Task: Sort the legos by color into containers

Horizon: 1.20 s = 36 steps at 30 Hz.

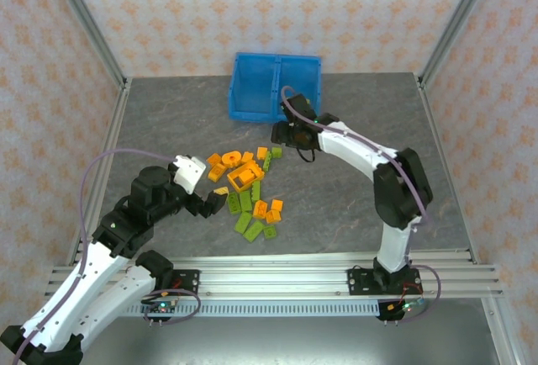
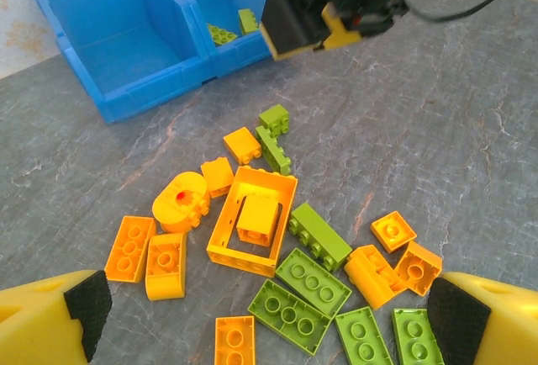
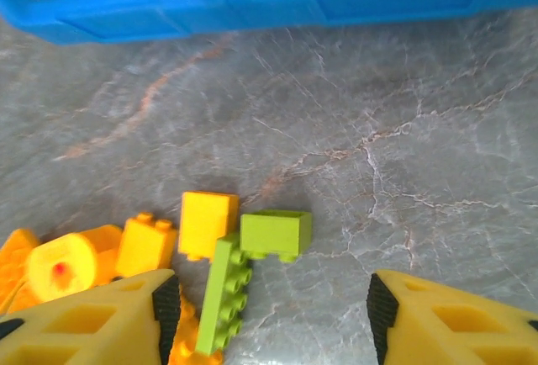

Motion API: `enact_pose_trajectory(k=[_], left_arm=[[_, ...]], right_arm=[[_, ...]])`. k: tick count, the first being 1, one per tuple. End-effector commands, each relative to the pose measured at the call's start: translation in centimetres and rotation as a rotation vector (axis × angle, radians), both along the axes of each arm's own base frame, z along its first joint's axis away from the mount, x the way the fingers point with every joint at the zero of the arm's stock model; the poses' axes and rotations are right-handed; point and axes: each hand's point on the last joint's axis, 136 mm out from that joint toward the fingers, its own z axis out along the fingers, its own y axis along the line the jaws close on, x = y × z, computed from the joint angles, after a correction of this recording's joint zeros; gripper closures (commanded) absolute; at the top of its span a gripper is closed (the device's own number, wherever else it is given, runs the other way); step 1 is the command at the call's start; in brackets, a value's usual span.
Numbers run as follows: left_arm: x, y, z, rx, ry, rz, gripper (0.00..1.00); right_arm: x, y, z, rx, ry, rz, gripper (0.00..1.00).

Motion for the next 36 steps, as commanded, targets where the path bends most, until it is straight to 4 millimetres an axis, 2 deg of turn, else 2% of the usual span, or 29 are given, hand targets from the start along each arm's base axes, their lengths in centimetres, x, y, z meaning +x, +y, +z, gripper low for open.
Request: enact_pose_trajectory(k=[1,6,13,22,29,33,36], left_arm=[[-0.2,-0.2,0.3,0.010,-0.011,-0.021,0.00],[-0.3,-0.1,0.3,0.012,-0.015,-0.022,0.00],[-0.3,-0.2,0.4,0.009,-0.019,-0.028,0.00],[-0.4,-0.2,0.4,0.009,-0.024,-0.027,0.00],[-0.4,-0.1,0.3,0.010,-0.022,-0.027,0.00],[-0.6,-0.4,0.4,0.006,-0.023,-0.048,0.00],[-2.3,-2.0,0.5,-0.004,-0.028,-0.190,0.00]], right_arm=[[1.0,1.9,-1.4,0.020,0.034,-0.049,0.35],[1.8,2.7,-4.0,-0.028,0.072,-0.041,0.34],[1.4,2.1,-7.4,-0.077,0.122,-0.066,0.37],[0.7,1.1,-9.2,-0.114,0.150,-0.094,0.52],[0.5,0.0,-8.2,-0.125,0.121,-0.129,0.68],[0.4,-0.9,-5.6,-0.114,0.056,-0.155,0.75],[0.5,-1.5,-2.2,-0.086,-0.033,-0.159,0.76]])
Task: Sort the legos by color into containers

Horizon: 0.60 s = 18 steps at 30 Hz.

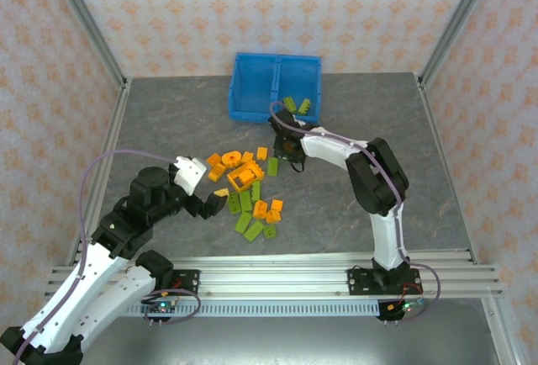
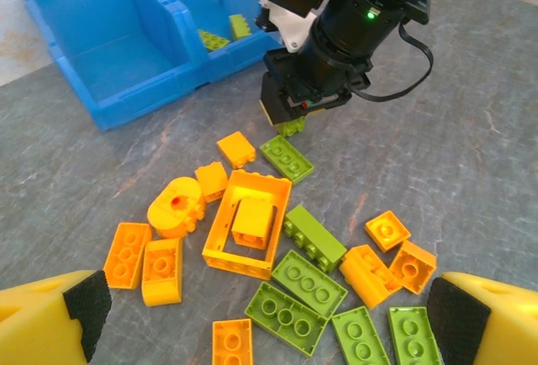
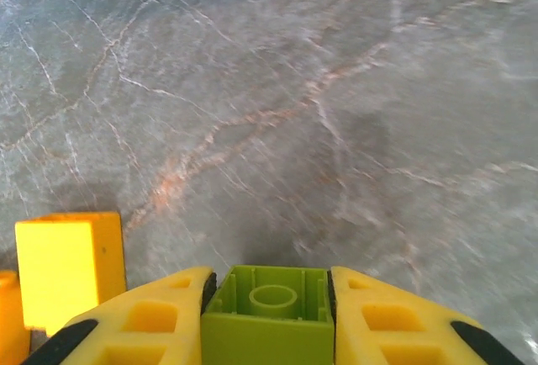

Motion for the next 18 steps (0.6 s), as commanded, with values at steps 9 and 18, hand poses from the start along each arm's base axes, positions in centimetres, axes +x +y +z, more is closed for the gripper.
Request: enact_pose_trajectory(k=[9,18], left_arm=[[-3.3,-2.5,-0.4,0.017,-0.023,-0.262,0.00],[-1.3,-0.7,-0.3,0.032,-0.023,-0.096,0.00]], right_arm=[[5.6,-2.0,14.3,-0.023,-0.358,-0.033,0.76],[14.1,-3.7,12.9,-0.124,-0.335,-0.068,0.75]])
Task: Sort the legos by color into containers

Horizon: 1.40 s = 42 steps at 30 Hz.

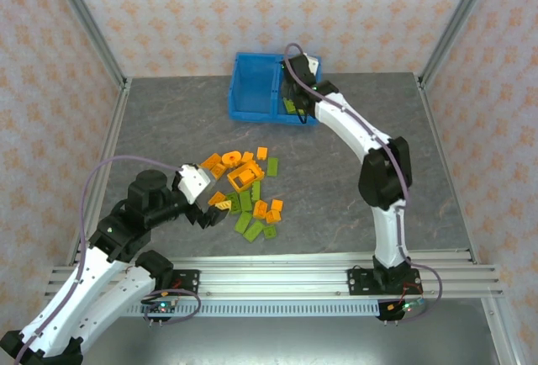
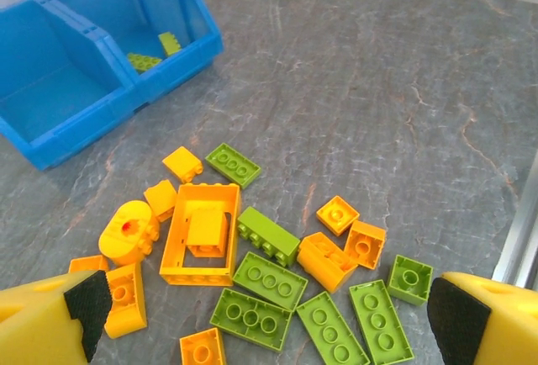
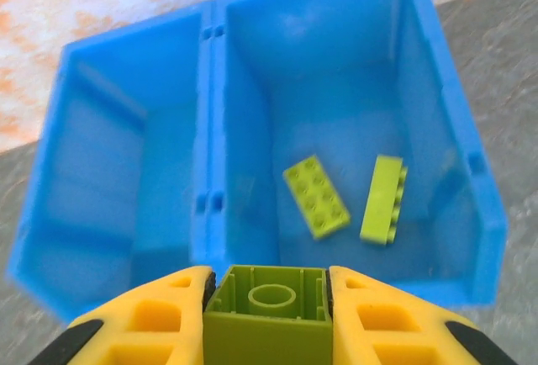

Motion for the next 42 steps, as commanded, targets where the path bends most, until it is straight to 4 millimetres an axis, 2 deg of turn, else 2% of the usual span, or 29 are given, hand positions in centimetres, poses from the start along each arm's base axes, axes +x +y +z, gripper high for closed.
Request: enact_pose_trajectory(k=[1,6,8,11,14,17,19,21,24,27,30,33,36,39,42], left_arm=[[0.7,0.9,0.0,0.003,0.000,0.075,0.00],[0.9,1.3,0.3,-0.007,-0.022,0.104,0.00],[0.9,1.4,0.5,-0.010,-0.029,0.109,0.00],[0.9,1.4,0.5,-0.013,-0.028,0.113,0.00],[1.0,1.4,0.5,-0.013,-0.027,0.113,0.00],[1.0,1.3,0.3,-0.011,-0.022,0.112,0.00],[1.0,1.3,0.1,-0.007,-0.019,0.109,0.00],[1.0,1.3,0.1,-0.004,-0.018,0.107,0.00],[1.1,1.4,0.0,0.000,-0.019,0.112,0.00],[1.3,1.5,-0.2,0.008,-0.013,0.123,0.00],[1.5,1.5,-0.3,0.019,-0.011,0.130,0.00],[1.6,1.6,-0.5,0.030,-0.007,0.133,0.00],[1.1,1.2,-0.8,0.029,0.003,0.095,0.00],[-0.2,-0.1,-1.7,0.049,0.023,-0.029,0.00],[-0.2,-0.1,-1.9,0.063,0.037,-0.035,0.00]], right_arm=[[1.6,-1.7,-4.0,-0.129,0.110,-0.015,0.74],[5.2,-1.9,-4.4,-0.109,0.115,-0.040,0.68],[5.9,-1.8,-4.3,-0.108,0.100,-0.037,0.61],[6.5,-1.8,-2.8,-0.118,0.056,-0.024,0.47],[6.1,-2.0,-0.3,-0.125,0.023,-0.009,0.46],[4.7,-2.5,2.6,-0.119,0.012,0.004,0.46],[2.8,-2.6,4.1,-0.096,0.033,0.023,0.46],[0.4,-2.4,4.9,-0.065,0.060,0.057,0.46],[-4.1,-1.2,4.8,-0.007,0.066,0.139,0.45],[-9.0,-0.1,3.3,0.048,0.093,0.192,0.42],[-12.9,1.0,-0.2,0.059,0.184,0.217,0.41],[-15.5,2.5,-4.2,0.050,0.261,0.257,0.41],[-16.5,3.9,-7.7,0.041,0.321,0.281,0.41],[-16.7,5.4,-10.3,0.026,0.375,0.327,0.40],[-16.6,6.3,-12.5,0.001,0.417,0.346,0.35]])
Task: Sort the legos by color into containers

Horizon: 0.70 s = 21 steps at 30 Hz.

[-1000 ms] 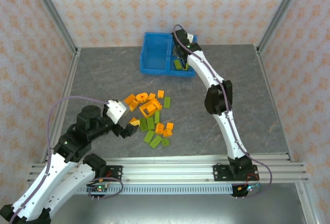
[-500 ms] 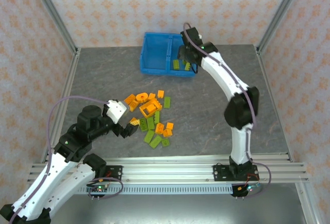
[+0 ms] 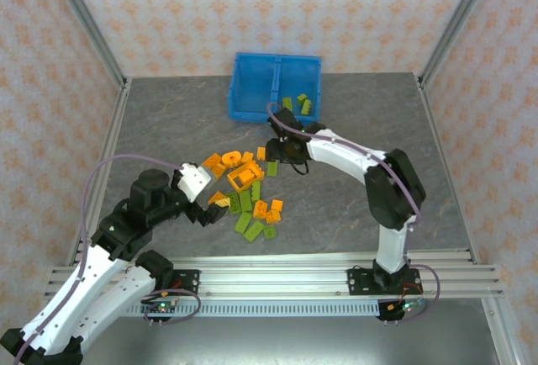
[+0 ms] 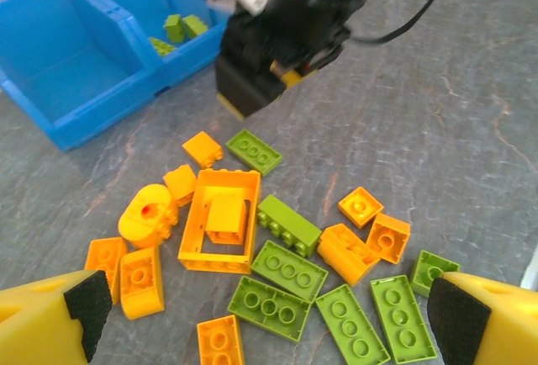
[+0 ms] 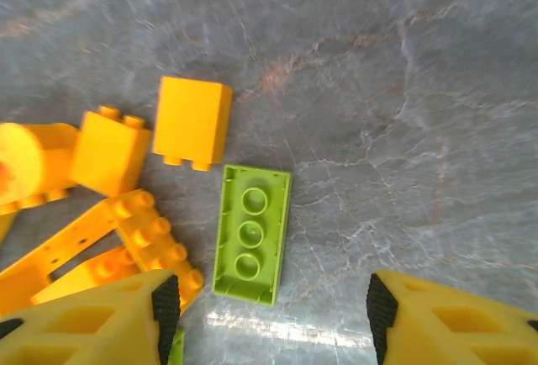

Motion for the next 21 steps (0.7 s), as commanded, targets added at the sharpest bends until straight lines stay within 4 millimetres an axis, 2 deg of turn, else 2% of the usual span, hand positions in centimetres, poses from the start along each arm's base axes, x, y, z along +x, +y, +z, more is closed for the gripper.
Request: enact_pose_trajectory(k=[1,4,9,14,18,21], left_arm=[[-0.7,-0.4,-1.1,0.033,0.026,-0.057,0.00],[-0.7,-0.3,-1.2,0.036,0.024,-0.048,0.00],[-0.6,-0.3,-1.2,0.033,0.021,-0.044,0.00],[-0.5,-0.3,-1.0,0.030,0.019,-0.045,0.00],[-0.6,-0.3,-0.9,0.028,0.015,-0.043,0.00],[-0.7,-0.2,-0.8,0.025,0.010,-0.044,0.00]], right_arm=[[0.7,2.0,-0.4,0.036,-0.007,0.020,0.34],[0.9,2.0,-2.4,0.010,0.021,0.008,0.34],[0.6,2.2,-4.6,-0.017,0.056,0.020,0.34],[0.2,1.5,-6.6,-0.063,0.086,0.008,0.35],[0.1,0.7,-7.4,-0.111,0.096,-0.013,0.48],[0.3,0.1,-6.4,-0.130,0.070,-0.028,0.60]])
